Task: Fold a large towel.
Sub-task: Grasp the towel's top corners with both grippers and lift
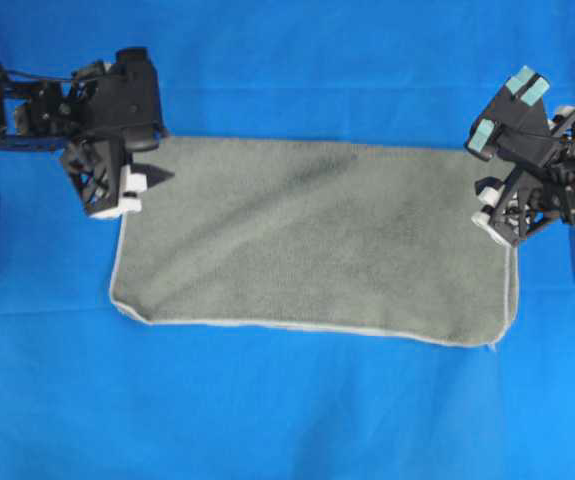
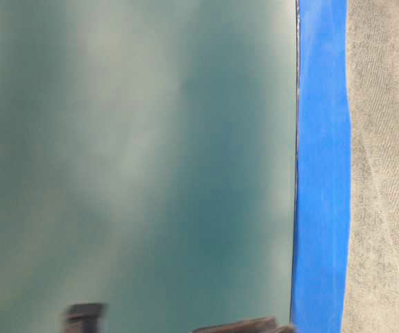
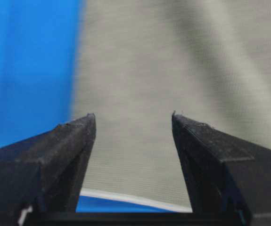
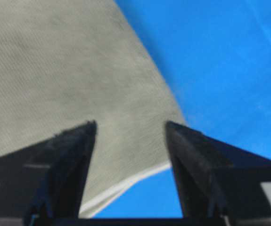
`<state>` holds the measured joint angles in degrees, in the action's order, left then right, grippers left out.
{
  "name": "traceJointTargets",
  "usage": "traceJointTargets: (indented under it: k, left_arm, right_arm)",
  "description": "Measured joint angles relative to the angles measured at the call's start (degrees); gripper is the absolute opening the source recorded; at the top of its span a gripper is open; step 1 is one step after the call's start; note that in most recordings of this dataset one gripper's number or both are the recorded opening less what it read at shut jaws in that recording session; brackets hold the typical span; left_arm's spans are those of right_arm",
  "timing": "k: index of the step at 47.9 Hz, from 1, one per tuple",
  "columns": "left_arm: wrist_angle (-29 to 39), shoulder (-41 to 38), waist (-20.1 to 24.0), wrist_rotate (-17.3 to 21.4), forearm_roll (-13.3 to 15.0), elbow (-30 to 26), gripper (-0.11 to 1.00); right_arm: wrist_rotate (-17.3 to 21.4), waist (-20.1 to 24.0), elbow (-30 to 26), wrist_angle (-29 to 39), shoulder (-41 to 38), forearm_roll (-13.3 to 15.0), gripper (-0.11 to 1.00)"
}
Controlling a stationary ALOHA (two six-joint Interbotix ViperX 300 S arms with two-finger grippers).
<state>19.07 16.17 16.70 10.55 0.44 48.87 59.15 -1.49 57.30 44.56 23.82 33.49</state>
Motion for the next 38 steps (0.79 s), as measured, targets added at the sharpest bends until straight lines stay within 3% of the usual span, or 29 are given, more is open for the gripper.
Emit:
traceJointTargets:
  k: [7, 17, 23, 26, 29, 34, 38]
  left_arm:
    - [-4.8, -6.1, 4.9, 4.0, 0.0, 1.2, 0.62]
    - [-7.3, -14.1, 8.1, 5.5, 0.0, 1.5, 0.61]
    - [-7.3, -15.3, 8.0, 5.5, 0.1, 1.5, 0.54]
    - [-6.9, -15.2, 8.0, 5.5, 0.2, 1.5, 0.44]
    - [-5.9, -15.3, 7.9, 5.5, 0.2, 1.5, 0.28]
    - [-3.1, -15.3, 7.6, 5.6, 0.3, 1.3, 0.05]
    - [-1.0, -15.3, 7.6, 5.0, 0.3, 0.8, 0.02]
  right_arm:
    - [0.1, -6.5, 4.7, -9.2, -2.0, 1.2, 0.61]
    - [0.0, -13.8, 8.5, -19.0, -6.2, 3.9, 0.61]
    - [0.1, -15.8, 9.0, -22.2, -8.6, 4.4, 0.61]
    - [-0.2, -16.0, 9.0, -23.2, -9.2, 4.5, 0.59]
    - [-0.4, -16.0, 8.9, -24.3, -9.5, 4.5, 0.51]
    - [-1.1, -15.8, 9.1, -26.7, -9.7, 4.5, 0.23]
    - [-1.7, -15.8, 9.1, -28.5, -9.7, 4.5, 0.04]
